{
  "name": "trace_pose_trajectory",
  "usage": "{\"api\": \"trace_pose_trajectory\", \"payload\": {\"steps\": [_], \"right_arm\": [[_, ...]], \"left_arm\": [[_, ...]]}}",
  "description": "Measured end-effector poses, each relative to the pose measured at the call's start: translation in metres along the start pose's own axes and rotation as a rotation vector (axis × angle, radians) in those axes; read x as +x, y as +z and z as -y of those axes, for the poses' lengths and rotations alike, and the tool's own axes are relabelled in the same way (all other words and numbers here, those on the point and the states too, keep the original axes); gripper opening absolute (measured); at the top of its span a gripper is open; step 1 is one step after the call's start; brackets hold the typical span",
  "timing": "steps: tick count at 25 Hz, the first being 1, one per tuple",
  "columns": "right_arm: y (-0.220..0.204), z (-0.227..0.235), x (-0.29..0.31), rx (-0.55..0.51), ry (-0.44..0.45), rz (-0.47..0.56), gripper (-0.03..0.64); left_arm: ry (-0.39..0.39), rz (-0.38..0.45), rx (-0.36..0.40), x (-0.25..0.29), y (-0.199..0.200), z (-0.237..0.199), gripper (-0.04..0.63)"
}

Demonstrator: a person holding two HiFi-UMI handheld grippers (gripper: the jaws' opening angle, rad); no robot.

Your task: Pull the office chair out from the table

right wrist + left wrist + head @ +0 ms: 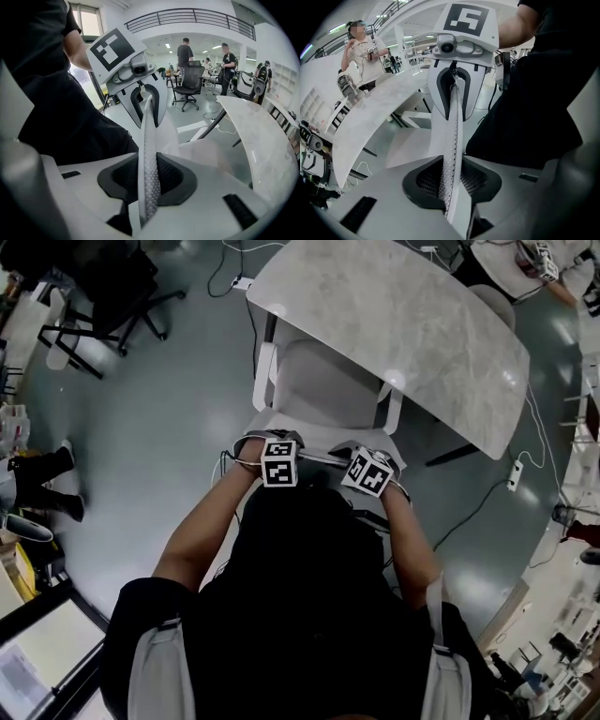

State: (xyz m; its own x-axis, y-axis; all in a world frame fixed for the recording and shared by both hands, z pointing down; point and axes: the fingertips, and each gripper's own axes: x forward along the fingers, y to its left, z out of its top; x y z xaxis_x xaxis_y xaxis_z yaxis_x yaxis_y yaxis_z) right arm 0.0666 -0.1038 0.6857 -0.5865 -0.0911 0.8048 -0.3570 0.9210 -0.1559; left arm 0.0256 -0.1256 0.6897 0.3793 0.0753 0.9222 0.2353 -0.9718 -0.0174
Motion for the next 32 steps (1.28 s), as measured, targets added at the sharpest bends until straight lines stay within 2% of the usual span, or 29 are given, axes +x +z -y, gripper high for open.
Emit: {"api": "trace_pose_trajectory", "payload": {"steps": [9, 27, 32], "right_arm": [[0.010, -0.032, 0.013, 0.051, -0.049, 0.007, 0.115], [0.028, -0.117, 0.045, 0.206, -0.147, 0.034, 0.115], [0.028, -0.137, 0.055, 0.225, -0.162, 0.036, 0.115]], "left_arm": [[-0.035, 0.004, 0.053, -0.008, -0.017, 0.028, 0.103], [-0.114, 0.003, 0.215, -0.024, -0.056, 0.102, 0.103], [-0.145, 0.005, 0.234, -0.023, -0.064, 0.121, 0.104]]}}
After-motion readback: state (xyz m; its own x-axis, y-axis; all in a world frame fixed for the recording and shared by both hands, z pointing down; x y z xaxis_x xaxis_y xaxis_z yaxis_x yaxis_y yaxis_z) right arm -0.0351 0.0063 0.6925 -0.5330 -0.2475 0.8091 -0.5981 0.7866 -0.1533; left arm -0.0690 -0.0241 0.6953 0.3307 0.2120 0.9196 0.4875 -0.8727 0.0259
